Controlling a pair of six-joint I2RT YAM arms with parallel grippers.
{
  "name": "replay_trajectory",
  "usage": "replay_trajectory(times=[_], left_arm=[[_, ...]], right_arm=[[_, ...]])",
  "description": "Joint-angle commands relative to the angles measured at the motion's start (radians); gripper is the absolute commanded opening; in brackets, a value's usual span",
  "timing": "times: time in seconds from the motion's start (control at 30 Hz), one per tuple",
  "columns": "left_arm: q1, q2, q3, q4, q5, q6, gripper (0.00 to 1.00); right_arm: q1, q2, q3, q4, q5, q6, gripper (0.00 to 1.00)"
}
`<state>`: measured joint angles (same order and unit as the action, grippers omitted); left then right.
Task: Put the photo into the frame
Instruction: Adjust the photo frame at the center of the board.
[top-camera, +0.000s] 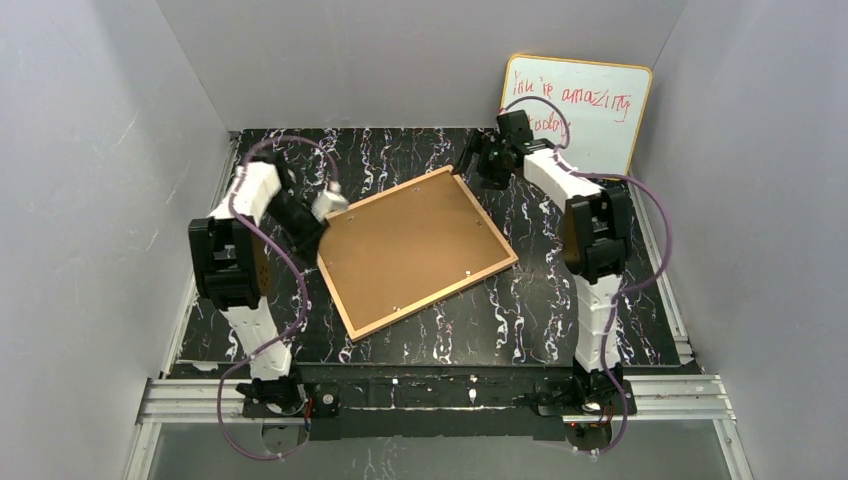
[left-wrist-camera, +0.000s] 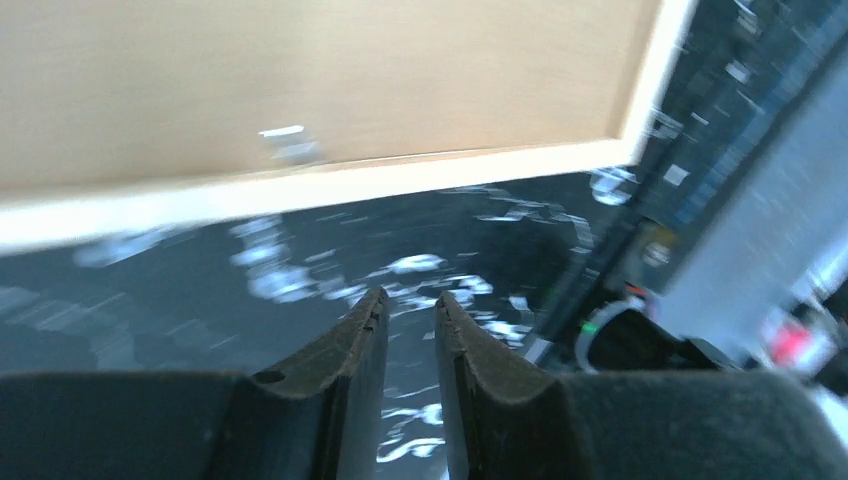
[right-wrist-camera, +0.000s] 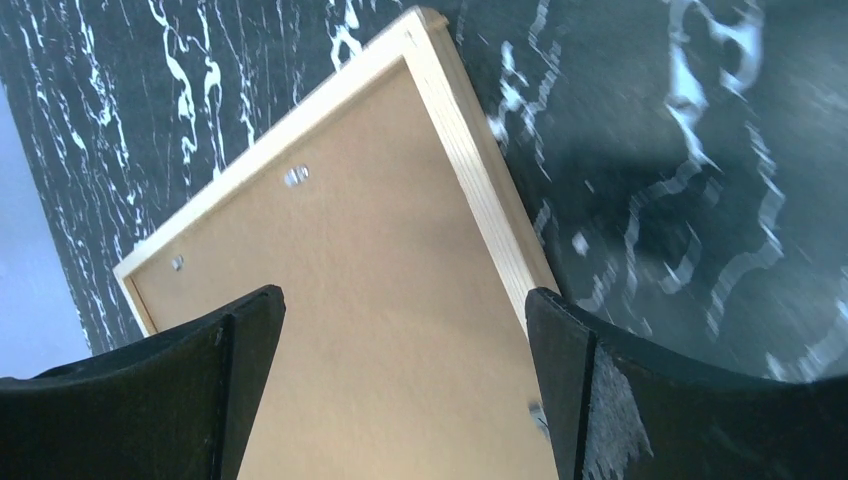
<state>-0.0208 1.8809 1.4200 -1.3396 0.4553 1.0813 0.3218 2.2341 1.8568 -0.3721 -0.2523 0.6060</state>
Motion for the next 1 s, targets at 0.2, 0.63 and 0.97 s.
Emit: replay_trajectory(times=[0.2,0.63,0.97], left_arm=[[0.231,0.245,0.407,0.468,-0.065,-0.524,0.22],[0.175,0.360,0.352,0.786,0.020,-0.886,0.22],[0.148,0.338,0.225,0.665,-0.036,-0.693,0.19]], right_arm=[[-0.042,-0.555,-0.602,0.038,-0.002,0.033,0.99],[-0.039,-0.819,-1.108,0.198,-0.284,0.212,0.99],[-0.039,-0.624,-1.047,0.330,-0.271,0.232,0.99]])
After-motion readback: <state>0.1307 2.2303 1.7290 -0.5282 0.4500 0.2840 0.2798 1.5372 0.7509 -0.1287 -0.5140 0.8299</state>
